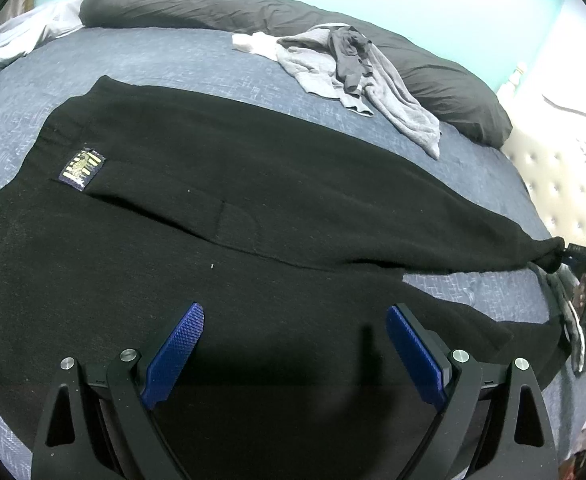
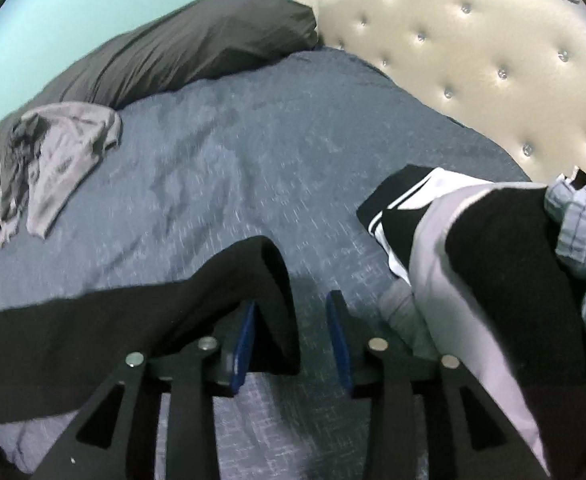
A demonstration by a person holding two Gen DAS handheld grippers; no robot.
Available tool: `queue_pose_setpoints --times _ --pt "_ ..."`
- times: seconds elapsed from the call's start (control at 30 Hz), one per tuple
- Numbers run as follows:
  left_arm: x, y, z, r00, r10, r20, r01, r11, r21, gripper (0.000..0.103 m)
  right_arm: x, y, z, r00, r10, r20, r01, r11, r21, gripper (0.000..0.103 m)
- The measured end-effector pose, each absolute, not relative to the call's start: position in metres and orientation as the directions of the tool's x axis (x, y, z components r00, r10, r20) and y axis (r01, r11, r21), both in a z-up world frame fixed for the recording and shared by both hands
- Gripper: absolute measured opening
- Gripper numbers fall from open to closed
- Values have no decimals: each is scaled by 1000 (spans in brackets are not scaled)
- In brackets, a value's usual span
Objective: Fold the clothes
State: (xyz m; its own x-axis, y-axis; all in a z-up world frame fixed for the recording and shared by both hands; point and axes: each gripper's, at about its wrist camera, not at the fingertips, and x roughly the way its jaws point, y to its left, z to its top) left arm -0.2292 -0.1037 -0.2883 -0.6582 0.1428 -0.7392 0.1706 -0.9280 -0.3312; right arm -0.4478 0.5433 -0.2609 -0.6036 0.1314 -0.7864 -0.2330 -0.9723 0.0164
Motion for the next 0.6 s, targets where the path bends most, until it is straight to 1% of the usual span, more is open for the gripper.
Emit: queue_pose_setpoints --times 0.03,0.07,0.3,0.5,0.57,0.6 --pt "-229 -104 -288 -658 143 -739 172 -927 -333 95 -449 545 -259 -602 132 -787 -250 -968 29 43" --pt "-229 -104 -288 -659 143 -739 173 -927 -333 95 -449 546 -259 -600 124 -790 -266 -963 51 44" --pt "-230 -102 -288 -659 143 -739 171 -928 -332 95 -432 565 -271 -528 74 -846 -439 -876 198 45" --pt "-230 -103 -288 -659 144 -738 172 -926 -335 95 -425 563 -277 -476 43 -878 -423 -887 186 46" --pt "-230 -103 -288 -658 144 -739 172 -927 -334 95 -426 560 -282 -423 56 -904 -405 -905 134 45" --pt "-231 -102 -288 -658 144 -739 171 -927 -333 95 -423 560 -281 -422 55 -905 -400 -907 132 45"
